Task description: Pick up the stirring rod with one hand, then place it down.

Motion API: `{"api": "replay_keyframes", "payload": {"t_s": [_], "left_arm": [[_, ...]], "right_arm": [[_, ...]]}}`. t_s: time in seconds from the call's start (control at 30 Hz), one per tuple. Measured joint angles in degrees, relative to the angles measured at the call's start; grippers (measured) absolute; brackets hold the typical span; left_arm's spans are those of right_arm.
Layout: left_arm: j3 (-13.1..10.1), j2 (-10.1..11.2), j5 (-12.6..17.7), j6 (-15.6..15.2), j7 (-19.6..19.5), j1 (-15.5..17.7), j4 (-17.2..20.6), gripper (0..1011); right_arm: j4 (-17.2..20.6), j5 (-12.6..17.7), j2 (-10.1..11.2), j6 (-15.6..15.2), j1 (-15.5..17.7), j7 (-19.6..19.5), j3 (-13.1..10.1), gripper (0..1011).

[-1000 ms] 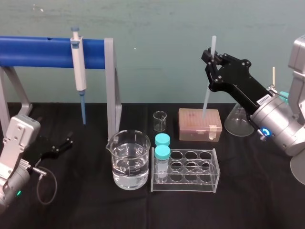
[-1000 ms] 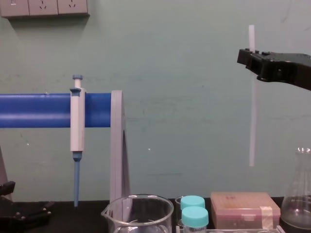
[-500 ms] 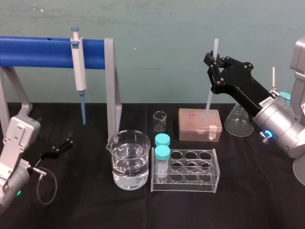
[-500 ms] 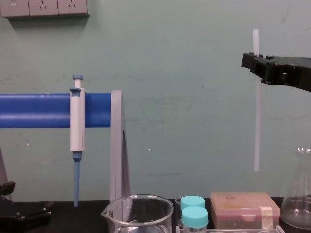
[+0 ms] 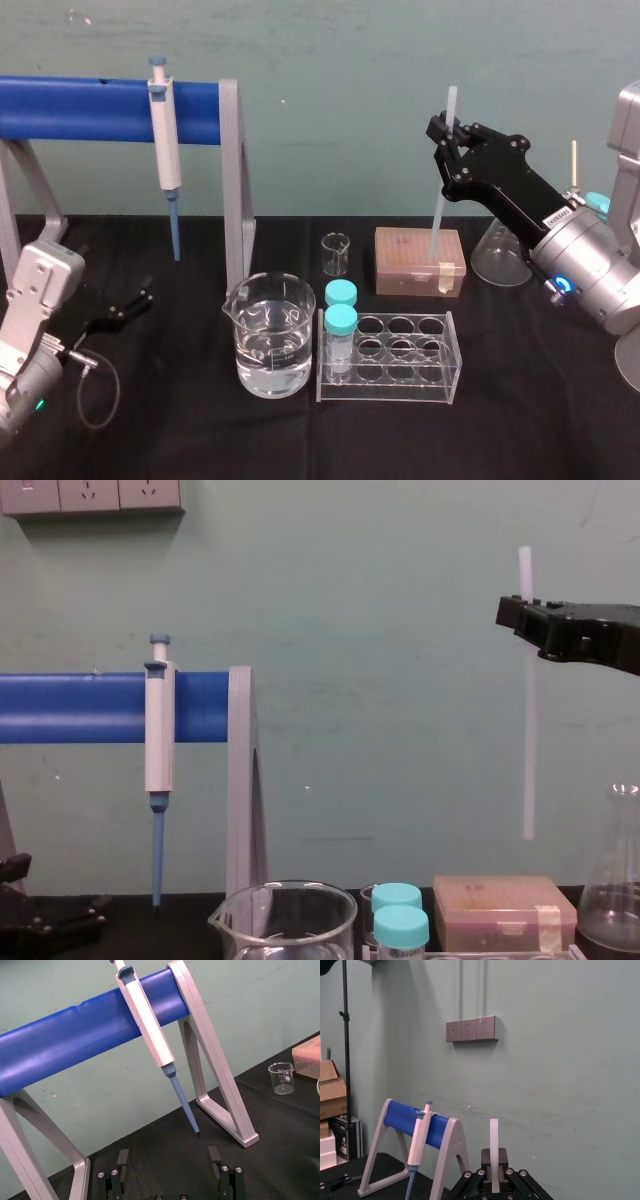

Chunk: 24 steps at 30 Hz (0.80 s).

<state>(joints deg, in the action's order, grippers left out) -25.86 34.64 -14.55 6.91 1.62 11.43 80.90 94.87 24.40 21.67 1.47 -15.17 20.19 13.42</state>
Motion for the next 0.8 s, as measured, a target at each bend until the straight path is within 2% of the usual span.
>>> {"api": "replay_keyframes", "payload": {"t_s": [0.8], "left_arm": [[0.0,0.0,0.0,0.0,0.0,0.0,0.0,1000]], "right_arm": [[0.4,0.0,0.4,-0.3,0.1,0.5,0.7,69]]}}
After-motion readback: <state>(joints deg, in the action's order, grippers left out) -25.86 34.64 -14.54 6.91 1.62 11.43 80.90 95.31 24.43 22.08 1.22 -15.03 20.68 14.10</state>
